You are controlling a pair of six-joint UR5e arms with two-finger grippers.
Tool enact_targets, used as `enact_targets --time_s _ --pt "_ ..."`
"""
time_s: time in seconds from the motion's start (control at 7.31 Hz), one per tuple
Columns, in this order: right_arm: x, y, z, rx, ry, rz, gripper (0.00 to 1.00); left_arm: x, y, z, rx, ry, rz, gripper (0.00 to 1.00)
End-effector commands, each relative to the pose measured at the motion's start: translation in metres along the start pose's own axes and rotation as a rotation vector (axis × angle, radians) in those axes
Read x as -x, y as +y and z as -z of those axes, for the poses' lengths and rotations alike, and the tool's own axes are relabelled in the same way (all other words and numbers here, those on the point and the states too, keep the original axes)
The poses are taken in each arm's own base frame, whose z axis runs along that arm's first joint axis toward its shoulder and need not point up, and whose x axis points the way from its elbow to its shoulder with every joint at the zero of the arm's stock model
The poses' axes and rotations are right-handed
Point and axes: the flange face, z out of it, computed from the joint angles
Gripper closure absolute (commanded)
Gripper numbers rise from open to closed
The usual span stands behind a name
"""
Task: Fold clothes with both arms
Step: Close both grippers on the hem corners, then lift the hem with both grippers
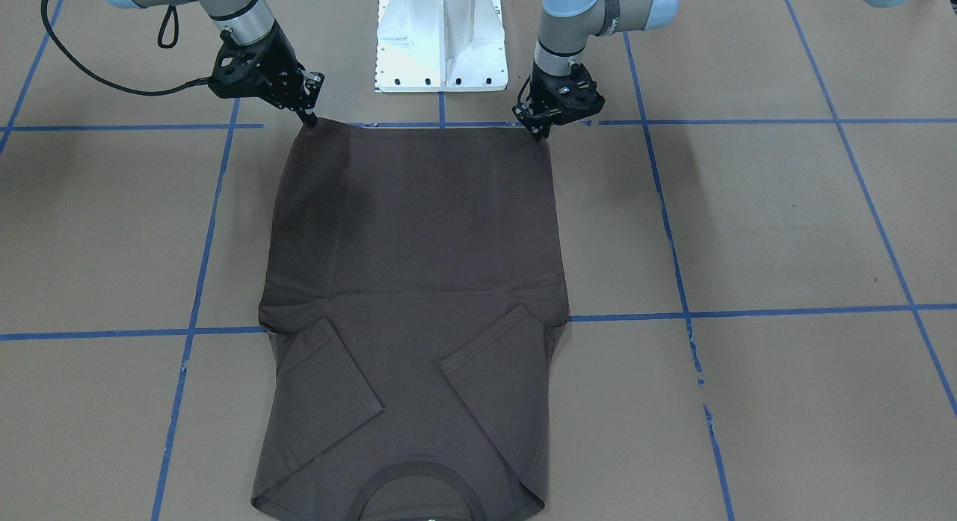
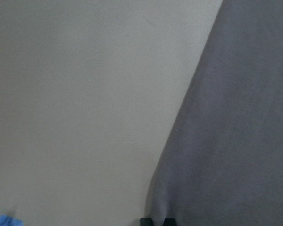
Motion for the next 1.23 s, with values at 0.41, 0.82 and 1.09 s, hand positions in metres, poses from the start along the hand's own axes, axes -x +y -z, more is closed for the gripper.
enact_targets --time_s 0.41,0.82,1.09 --pt "-0.007 0.005 0.018 0.076 -0.006 -0.005 1.0 0.003 0.014 0.082 0.01 -0.013 -0.015 1.0" --pt "-0.017 0.046 0.054 0.3 -0.012 0.025 1.0 0.013 0.067 0.105 0.082 -0.042 -0.101 1.0" --pt "-0.037 0.068 0.093 0.391 0.001 0.046 1.0 0.029 0.083 0.112 0.109 -0.069 -0.19 1.0"
